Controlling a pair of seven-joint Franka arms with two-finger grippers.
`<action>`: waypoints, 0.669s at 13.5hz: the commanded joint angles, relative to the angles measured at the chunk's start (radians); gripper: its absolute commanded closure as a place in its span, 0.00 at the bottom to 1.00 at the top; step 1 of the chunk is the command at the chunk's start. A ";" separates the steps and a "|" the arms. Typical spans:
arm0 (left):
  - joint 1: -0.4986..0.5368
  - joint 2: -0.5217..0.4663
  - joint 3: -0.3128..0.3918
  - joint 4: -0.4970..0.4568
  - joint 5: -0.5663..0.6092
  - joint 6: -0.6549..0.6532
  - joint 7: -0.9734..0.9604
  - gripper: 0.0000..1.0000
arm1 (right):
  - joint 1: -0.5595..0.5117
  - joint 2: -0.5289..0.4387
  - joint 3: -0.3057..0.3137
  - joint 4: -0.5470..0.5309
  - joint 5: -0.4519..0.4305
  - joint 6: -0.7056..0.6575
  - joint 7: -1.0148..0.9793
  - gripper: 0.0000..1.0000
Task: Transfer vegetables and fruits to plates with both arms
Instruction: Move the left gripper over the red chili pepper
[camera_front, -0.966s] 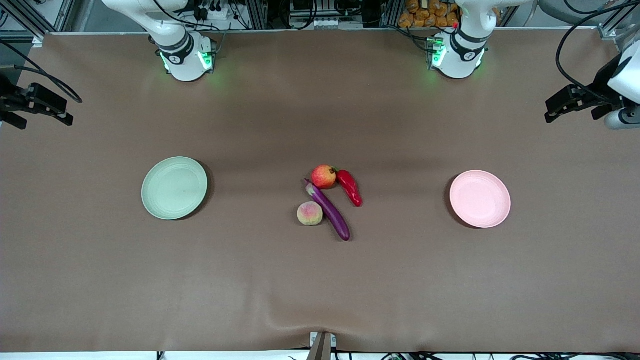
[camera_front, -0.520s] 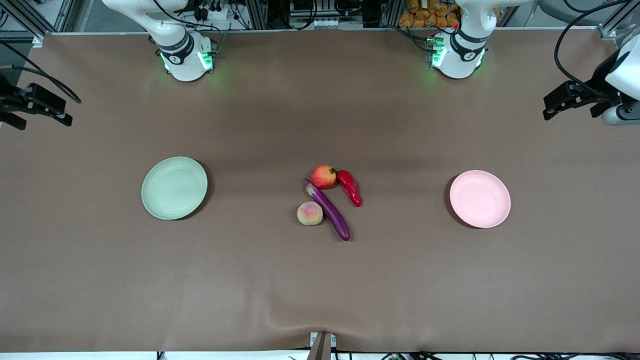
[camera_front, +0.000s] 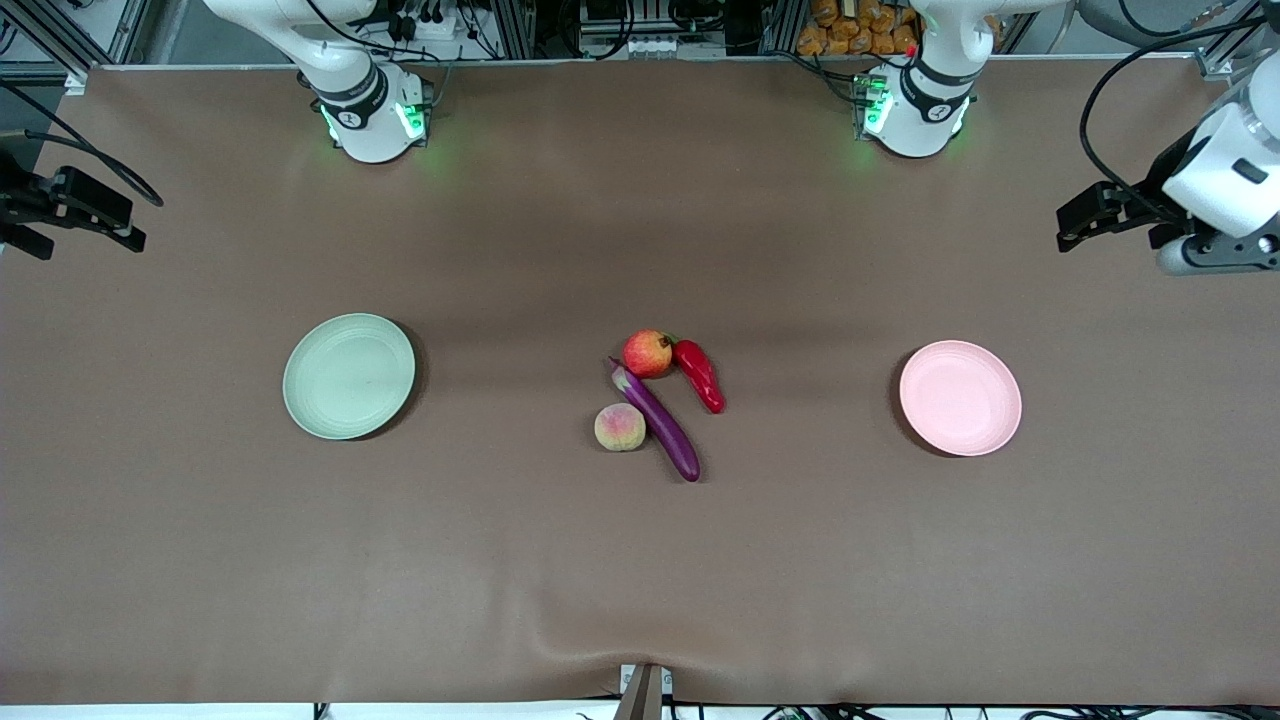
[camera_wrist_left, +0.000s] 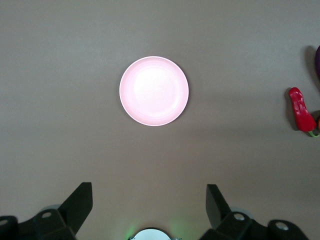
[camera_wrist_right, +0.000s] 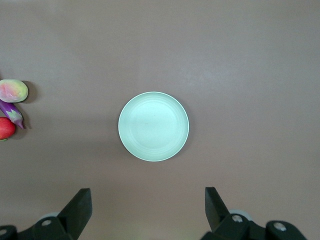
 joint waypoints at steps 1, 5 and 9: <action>0.002 0.003 -0.004 0.008 -0.012 -0.015 -0.015 0.00 | 0.007 -0.004 0.000 0.003 0.011 0.001 0.002 0.00; 0.002 0.003 -0.009 -0.008 -0.012 -0.014 -0.017 0.00 | 0.004 0.000 -0.002 0.002 0.002 -0.003 0.000 0.00; 0.002 0.012 -0.028 -0.009 -0.013 -0.011 -0.037 0.00 | 0.000 0.000 -0.002 0.003 0.001 -0.002 -0.001 0.00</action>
